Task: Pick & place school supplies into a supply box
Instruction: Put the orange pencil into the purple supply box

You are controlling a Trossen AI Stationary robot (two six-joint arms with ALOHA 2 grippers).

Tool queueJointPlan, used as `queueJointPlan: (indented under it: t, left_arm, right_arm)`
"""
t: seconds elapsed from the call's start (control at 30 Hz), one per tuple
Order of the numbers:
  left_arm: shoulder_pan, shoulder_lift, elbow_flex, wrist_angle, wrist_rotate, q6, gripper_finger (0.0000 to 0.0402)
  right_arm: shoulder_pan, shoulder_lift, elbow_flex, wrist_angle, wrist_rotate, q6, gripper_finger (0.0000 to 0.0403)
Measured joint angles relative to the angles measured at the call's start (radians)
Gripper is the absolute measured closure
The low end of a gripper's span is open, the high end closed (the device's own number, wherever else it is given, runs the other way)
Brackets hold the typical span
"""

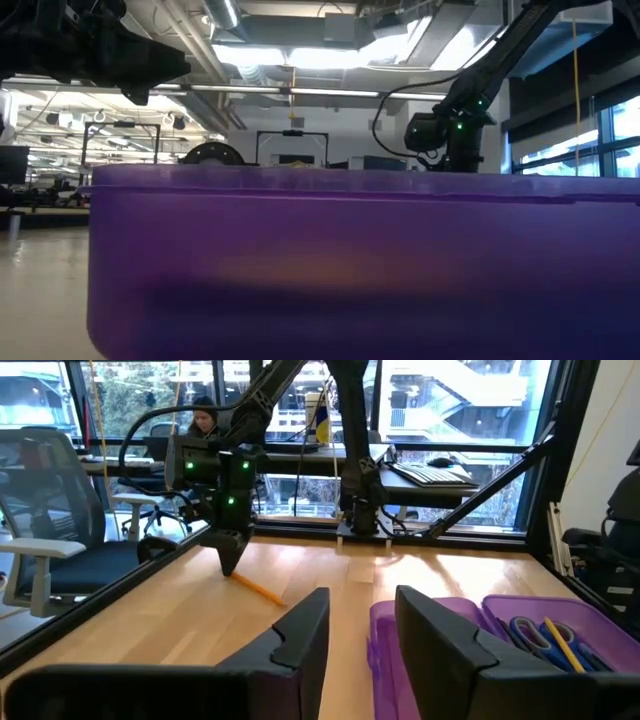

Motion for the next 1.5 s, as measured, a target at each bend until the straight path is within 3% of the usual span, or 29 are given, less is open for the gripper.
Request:
queueJointPlan:
  t: [0.2, 0.53, 0.83, 1.03, 1.2, 1.5]
  left_arm:
    - [0.000, 0.000, 0.000, 0.000, 0.000, 0.000, 0.0294]
    - [0.000, 0.000, 0.000, 0.000, 0.000, 0.000, 0.0293]
    - [0.000, 0.000, 0.000, 0.000, 0.000, -0.001, 0.0291]
    - [0.000, 0.000, 0.000, 0.000, 0.000, -0.002, 0.0292]
    - [0.000, 0.000, 0.000, 0.000, 0.000, -0.001, 0.0294]
    - [0.000, 0.000, 0.000, 0.000, 0.000, -0.001, 0.0292]
  right_arm:
    - [0.002, 0.001, -0.001, -0.026, -0.008, -0.055, 0.0312]
    - [0.088, 0.002, -0.002, -0.047, 0.019, -0.298, 0.0384]
    - [0.259, 0.003, -0.003, -0.080, -0.190, -0.565, 0.0359]
    - [0.413, 0.003, -0.003, -0.113, -0.082, -0.739, 0.0356]
    - [0.525, 0.003, -0.004, -0.117, -0.077, -0.808, 0.0355]
    - [0.596, 0.002, -0.006, -0.059, -0.084, -0.778, 0.0359]
